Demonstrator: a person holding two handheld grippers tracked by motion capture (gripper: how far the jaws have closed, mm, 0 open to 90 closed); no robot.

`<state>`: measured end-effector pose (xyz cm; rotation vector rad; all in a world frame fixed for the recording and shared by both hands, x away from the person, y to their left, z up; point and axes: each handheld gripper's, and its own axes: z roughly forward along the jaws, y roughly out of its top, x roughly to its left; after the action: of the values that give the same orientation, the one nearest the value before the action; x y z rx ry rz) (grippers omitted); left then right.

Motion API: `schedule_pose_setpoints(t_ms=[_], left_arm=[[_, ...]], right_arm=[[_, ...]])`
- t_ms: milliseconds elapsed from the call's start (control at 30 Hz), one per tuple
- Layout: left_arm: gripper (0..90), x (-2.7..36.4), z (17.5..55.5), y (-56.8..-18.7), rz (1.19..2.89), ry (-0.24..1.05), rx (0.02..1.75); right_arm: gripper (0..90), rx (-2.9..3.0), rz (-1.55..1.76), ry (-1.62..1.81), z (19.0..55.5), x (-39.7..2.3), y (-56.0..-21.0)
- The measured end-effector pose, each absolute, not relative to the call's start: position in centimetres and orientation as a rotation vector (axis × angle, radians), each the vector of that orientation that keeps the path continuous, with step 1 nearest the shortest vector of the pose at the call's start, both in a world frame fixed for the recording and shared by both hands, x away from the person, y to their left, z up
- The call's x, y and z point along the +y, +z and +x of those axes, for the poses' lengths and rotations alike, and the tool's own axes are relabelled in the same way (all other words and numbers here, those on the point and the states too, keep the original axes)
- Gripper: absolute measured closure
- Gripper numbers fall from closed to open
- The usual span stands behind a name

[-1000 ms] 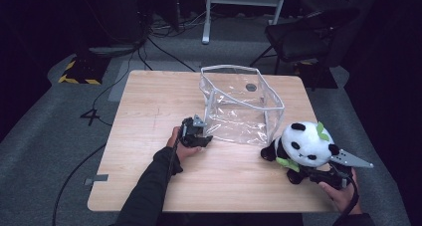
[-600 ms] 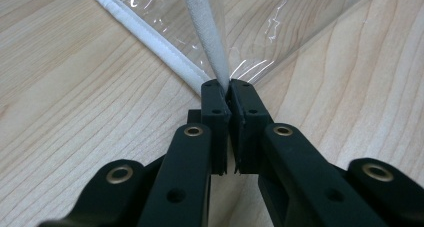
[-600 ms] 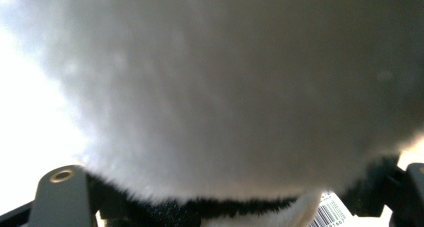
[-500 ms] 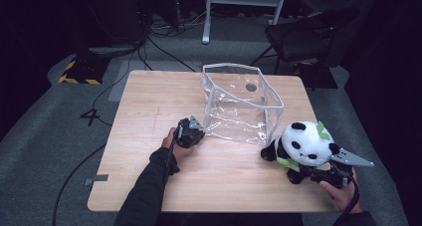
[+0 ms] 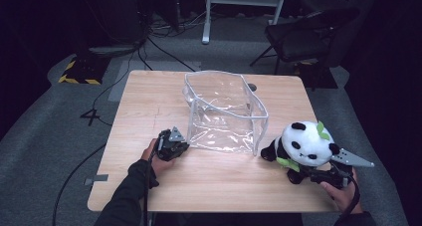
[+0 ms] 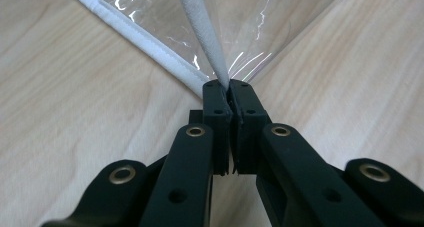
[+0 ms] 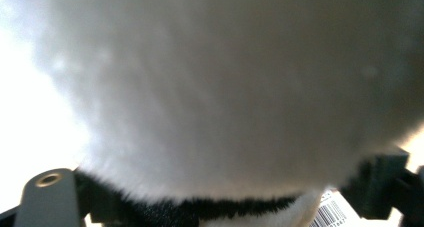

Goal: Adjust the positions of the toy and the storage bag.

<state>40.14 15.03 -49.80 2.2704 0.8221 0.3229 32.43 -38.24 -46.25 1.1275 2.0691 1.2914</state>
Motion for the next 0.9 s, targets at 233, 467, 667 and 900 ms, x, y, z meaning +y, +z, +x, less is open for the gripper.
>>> schedule_pose_setpoints(t_ms=[233,467,667,900], left_arm=[[65.7,16.0,38.3,-49.9,2.26,0.379,0.865],[48.1,17.1,36.3,-50.0,2.254,0.367,0.899],[30.5,18.4,34.8,-50.5,2.221,0.342,0.908],[18.2,18.7,34.1,-50.7,2.225,0.352,0.928]], right_arm=[[15.8,2.048,1.112,1.302,31.6,-38.2,-45.1],[15.7,2.026,1.106,1.28,31.0,-38.6,-44.1],[15.7,2.057,1.067,1.275,30.7,-38.8,-43.8],[15.5,2.053,1.029,1.286,30.2,-39.0,-42.9]])
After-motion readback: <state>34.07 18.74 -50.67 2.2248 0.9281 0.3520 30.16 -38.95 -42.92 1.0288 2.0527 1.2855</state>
